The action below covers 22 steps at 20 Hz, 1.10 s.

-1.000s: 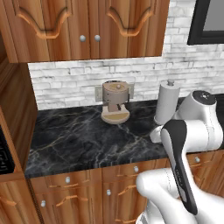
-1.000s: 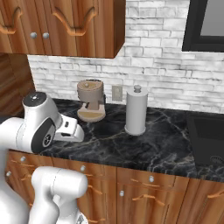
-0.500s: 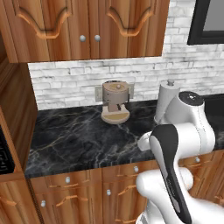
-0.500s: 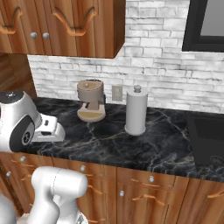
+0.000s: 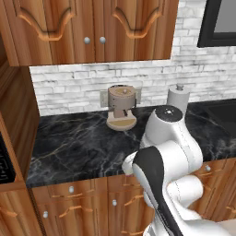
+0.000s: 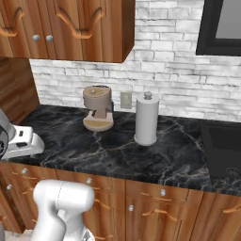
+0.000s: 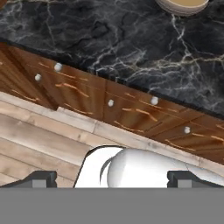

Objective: Take the tongs from the drawer on the left and place them on the dining counter next to the tray containing the hot dog.

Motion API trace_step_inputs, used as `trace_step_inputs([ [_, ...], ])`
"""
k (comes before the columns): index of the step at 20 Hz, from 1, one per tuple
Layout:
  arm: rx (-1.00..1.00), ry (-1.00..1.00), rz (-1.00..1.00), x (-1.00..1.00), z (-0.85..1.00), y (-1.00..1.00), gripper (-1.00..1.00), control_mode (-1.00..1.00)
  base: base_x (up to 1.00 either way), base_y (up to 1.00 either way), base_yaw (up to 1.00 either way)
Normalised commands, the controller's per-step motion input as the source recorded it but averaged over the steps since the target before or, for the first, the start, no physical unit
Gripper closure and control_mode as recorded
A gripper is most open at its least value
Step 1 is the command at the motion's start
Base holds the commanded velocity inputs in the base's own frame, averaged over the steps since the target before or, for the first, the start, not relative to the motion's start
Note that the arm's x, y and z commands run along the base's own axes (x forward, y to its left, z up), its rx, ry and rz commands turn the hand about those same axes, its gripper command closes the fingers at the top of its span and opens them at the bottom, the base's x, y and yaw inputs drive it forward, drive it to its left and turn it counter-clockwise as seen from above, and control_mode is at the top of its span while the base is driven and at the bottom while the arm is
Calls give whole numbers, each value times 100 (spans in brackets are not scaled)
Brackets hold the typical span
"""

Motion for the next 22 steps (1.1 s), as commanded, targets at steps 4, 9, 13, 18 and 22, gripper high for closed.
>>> trace_step_inputs([
  [4, 1, -22, 13, -26, -63, 68, -100, -100, 0, 0, 0],
  [9, 0, -14, 10, -14, -67, 74, -100, -100, 0, 0, 0],
  [13, 3, 2, 9, -10, -67, 58, -100, -100, 0, 0, 0],
  [18, 13, -13, 3, 0, -73, 64, -100, -100, 0, 0, 0],
  [22, 22, -21, 3, 0, -59, 58, -100, -100, 0, 0, 0],
])
